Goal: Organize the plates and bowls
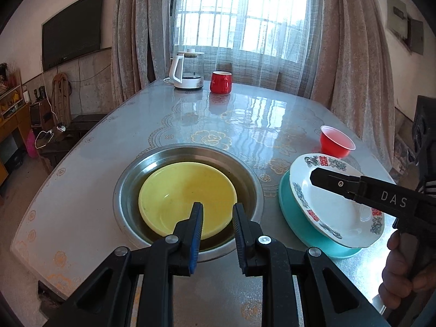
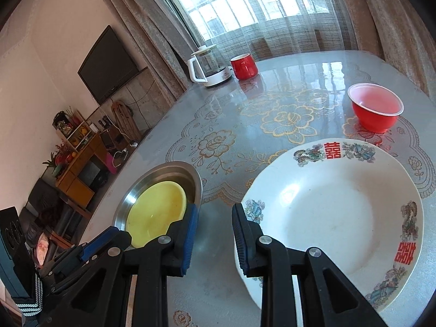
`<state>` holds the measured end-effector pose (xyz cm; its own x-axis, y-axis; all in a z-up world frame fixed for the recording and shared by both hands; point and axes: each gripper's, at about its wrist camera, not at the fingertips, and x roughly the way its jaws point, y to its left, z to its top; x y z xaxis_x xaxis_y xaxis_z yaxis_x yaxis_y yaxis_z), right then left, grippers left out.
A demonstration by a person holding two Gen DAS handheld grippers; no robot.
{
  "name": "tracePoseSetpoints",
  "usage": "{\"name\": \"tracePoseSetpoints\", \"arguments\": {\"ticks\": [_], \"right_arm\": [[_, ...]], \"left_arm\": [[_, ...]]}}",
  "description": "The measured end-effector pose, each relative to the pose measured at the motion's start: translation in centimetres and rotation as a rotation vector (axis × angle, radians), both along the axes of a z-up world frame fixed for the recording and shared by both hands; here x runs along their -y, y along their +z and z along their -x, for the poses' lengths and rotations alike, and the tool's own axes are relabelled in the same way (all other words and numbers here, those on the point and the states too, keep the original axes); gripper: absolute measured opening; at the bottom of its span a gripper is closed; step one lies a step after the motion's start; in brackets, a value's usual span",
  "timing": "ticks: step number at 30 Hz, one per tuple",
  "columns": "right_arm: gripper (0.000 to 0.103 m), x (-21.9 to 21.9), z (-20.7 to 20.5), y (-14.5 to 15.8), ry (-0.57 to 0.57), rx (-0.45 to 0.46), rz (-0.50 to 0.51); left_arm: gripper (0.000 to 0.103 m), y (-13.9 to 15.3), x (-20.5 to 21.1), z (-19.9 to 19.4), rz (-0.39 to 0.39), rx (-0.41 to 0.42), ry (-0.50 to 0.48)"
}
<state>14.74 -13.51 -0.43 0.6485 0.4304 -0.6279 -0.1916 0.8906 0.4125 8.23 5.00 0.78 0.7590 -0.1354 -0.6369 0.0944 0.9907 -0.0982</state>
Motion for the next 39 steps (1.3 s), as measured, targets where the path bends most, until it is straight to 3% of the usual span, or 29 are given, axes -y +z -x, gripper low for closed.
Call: {"name": "tracePoseSetpoints", "arguments": {"ticks": [12, 25, 36, 39], "right_arm": [[0.027, 5.1, 3.3, 2.1, -0.086, 0.049, -0.028], [0.029, 6.8, 6.0, 3.7, -0.129, 0.089, -0.029], [0.030, 9.3, 3.8, 2.2, -0.172, 0.038, -0.026], [0.030, 9.8, 3.1, 1.6, -0.182, 0.021, -0.025]], "left_arm": [[0.023, 2.2, 4.1, 1.4, -0.009, 0.008, -0.047], [0.023, 3.4, 5.7, 3.7, -0.039, 0.049, -0.095], [0.023, 2.2, 6.8, -0.7, -0.028, -0.051, -0.094], [0.023, 2.3, 7.5, -1.4, -0.053, -0.035, -0.114]]}}
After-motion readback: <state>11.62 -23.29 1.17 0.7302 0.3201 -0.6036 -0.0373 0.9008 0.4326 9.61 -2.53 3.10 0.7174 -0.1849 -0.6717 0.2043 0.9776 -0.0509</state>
